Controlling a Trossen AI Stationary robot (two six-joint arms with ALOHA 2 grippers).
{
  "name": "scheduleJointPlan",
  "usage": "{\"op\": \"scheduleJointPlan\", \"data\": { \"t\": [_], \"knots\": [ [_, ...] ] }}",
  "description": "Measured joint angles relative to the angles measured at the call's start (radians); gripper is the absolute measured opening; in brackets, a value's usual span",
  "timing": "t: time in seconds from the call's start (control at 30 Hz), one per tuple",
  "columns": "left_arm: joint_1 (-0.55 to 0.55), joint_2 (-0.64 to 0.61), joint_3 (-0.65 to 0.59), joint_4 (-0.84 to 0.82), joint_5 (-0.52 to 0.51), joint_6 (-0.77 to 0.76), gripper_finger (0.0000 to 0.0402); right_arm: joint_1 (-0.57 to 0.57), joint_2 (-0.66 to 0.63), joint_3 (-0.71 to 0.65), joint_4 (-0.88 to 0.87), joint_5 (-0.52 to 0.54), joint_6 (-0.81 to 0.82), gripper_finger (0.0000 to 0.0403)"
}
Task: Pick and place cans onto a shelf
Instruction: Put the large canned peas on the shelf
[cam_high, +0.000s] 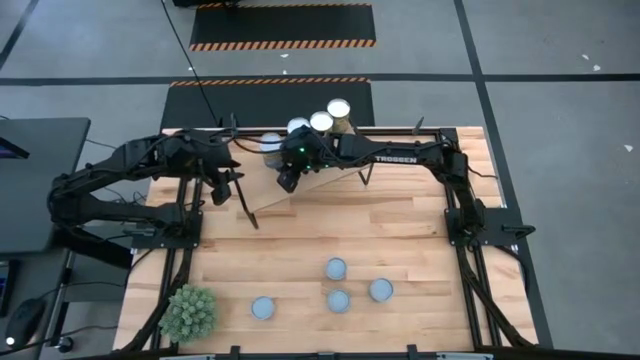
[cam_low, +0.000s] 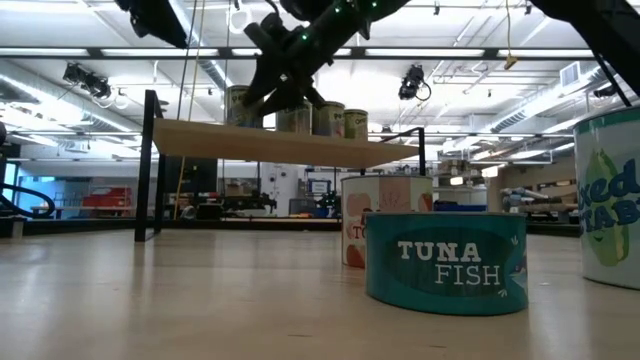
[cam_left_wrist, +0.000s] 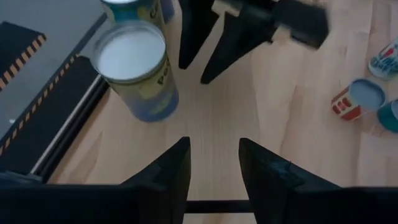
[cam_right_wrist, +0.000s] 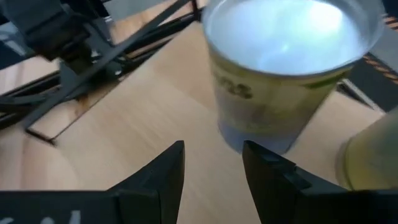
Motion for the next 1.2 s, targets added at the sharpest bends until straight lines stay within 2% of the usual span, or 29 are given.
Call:
{"op": "scheduleJointPlan", "data": {
  "t": [0.3, 0.57, 0.67, 0.9, 1.2],
  "knots": [
    [0.034, 0.008, -0.147, 0.139, -0.008, -0.007, 0.0148, 0.010, -0.008, 0.105, -0.190, -0.006, 0.016, 0.0169],
    [0.140, 0.006, -0.221, 0.270, -0.007, 0.102, 0.0216, 0.018, -0.008, 0.214, -0.378, -0.006, 0.011, 0.0169],
    [0.177, 0.015, -0.264, 0.305, 0.039, 0.130, 0.0233, 0.026, -0.013, 0.256, -0.461, 0.013, -0.011, 0.0169],
    [0.210, 0.105, -0.312, 0.410, 0.066, 0.132, 0.0234, 0.032, -0.027, 0.332, -0.591, 0.083, -0.054, 0.0169],
    [0.229, 0.222, -0.312, 0.479, 0.036, 0.076, 0.0233, 0.032, -0.030, 0.359, -0.654, 0.085, -0.063, 0.0169]
  ]
}}
